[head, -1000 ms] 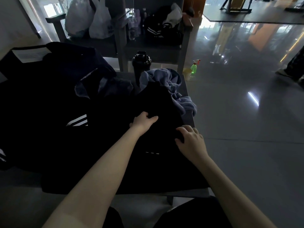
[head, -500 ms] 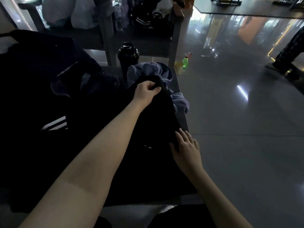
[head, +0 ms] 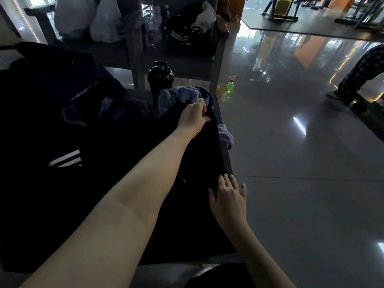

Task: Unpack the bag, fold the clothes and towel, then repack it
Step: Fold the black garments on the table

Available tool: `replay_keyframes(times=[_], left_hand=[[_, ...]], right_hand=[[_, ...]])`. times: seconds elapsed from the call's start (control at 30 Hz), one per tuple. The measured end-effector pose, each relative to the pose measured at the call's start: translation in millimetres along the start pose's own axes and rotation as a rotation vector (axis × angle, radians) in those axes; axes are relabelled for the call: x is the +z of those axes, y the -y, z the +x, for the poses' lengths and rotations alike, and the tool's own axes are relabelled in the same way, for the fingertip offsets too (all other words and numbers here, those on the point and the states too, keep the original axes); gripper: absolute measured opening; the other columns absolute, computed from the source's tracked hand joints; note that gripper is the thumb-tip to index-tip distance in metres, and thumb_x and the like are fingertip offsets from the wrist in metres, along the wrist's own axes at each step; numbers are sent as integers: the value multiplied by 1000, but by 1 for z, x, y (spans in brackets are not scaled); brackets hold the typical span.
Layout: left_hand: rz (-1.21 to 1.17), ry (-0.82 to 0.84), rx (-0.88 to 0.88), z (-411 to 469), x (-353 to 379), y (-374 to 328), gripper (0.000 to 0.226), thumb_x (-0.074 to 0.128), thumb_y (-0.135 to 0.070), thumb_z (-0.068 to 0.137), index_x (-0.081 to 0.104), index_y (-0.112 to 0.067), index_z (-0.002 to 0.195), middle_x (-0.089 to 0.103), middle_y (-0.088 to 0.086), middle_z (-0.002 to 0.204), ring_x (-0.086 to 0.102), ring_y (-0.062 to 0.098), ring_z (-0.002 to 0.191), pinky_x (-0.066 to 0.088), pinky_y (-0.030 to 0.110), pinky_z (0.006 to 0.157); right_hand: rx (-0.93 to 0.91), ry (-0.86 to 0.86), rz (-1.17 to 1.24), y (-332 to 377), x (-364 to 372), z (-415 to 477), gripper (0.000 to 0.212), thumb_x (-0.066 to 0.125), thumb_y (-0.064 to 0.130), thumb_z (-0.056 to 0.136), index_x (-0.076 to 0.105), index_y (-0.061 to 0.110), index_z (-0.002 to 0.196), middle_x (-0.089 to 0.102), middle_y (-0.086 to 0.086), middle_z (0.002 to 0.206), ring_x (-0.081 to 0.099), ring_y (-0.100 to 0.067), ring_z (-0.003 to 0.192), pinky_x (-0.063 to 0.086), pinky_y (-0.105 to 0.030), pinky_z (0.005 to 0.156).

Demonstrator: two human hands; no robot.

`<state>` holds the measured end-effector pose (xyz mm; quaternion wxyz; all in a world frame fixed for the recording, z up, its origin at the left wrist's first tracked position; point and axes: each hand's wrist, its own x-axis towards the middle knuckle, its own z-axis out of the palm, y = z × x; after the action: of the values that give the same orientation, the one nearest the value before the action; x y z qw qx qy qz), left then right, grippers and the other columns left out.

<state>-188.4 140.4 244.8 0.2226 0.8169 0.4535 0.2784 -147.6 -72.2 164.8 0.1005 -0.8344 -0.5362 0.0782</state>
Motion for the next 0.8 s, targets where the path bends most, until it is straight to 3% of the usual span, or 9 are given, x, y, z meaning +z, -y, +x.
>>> replay_keyframes(times=[0.1, 0.17, 0.23, 0.3, 0.43, 0.5, 0.6, 0.7, 0.8], left_hand=[[219, 12, 106, -5, 6, 5, 27, 63, -22, 89, 53, -7, 109, 58, 14, 113, 55, 30, 105, 46, 39, 83], [353, -88, 290, -28, 8, 20, 31, 60, -25, 89, 56, -8, 114, 53, 12, 118, 51, 29, 110, 46, 43, 89], [454, -176, 471, -60, 9, 37, 33, 55, -31, 87, 56, -11, 114, 53, 9, 120, 50, 26, 112, 43, 41, 92], [513, -48, 536, -87, 10, 56, 38, 49, -38, 89, 58, -14, 117, 54, 5, 126, 48, 22, 120, 37, 39, 99], [616, 336, 362, -109, 15, 82, 50, 36, -44, 99, 39, -22, 144, 26, -4, 156, 14, 14, 145, 9, 41, 118], [648, 360, 340, -110, 15, 80, 51, 33, -43, 100, 33, -23, 147, 22, -5, 157, 9, 14, 146, 5, 43, 118], [611, 322, 342, -114, 6, 76, 48, 39, -39, 99, 37, -23, 145, 26, -4, 156, 13, 16, 146, 6, 42, 118], [528, 263, 236, -125, -17, 90, 46, 41, -36, 99, 39, -23, 143, 27, -5, 155, 15, 15, 145, 7, 39, 117], [550, 277, 74, -137, -49, 119, 47, 39, -38, 100, 37, -23, 144, 26, -5, 155, 14, 15, 145, 8, 41, 117]], right_hand=[[6, -22, 61, -2, 5, -1, 65, 42, 35, 97, 12, 18, 152, 24, -8, 156, 15, -23, 146, 6, -46, 116], [-29, -73, 64, -3, 12, -1, 60, 41, 34, 96, 19, 21, 151, 20, -11, 157, 19, -27, 145, 11, -50, 115], [-66, -81, -26, -4, 17, -2, 63, 14, 45, 92, 25, 22, 150, 15, -10, 158, 16, -27, 146, 11, -53, 114], [-73, 39, -79, -7, 19, -2, 85, -14, 50, 75, 12, 23, 152, 4, -6, 160, 1, -22, 148, 1, -50, 115], [-31, 90, -121, -5, 15, -1, 85, -19, 53, 76, -1, 22, 152, -1, -3, 160, -7, -19, 147, -5, -51, 115], [-14, 128, -143, -4, 13, -1, 66, -1, 51, 94, -2, 20, 152, -3, -3, 160, -8, -18, 147, -7, -53, 114], [-12, 121, -140, -1, 10, -1, 59, 18, 44, 101, 1, 19, 152, -5, -4, 160, -8, -19, 147, -5, -54, 114], [-125, -55, -63, 12, 8, -1, 62, 16, 46, 96, 21, 17, 151, 10, -5, 159, 6, -21, 147, 1, -52, 115], [-262, 71, -46, 32, 10, 4, 58, 19, 45, 96, 27, 21, 148, 16, -1, 159, 8, -18, 147, -2, -46, 116]])
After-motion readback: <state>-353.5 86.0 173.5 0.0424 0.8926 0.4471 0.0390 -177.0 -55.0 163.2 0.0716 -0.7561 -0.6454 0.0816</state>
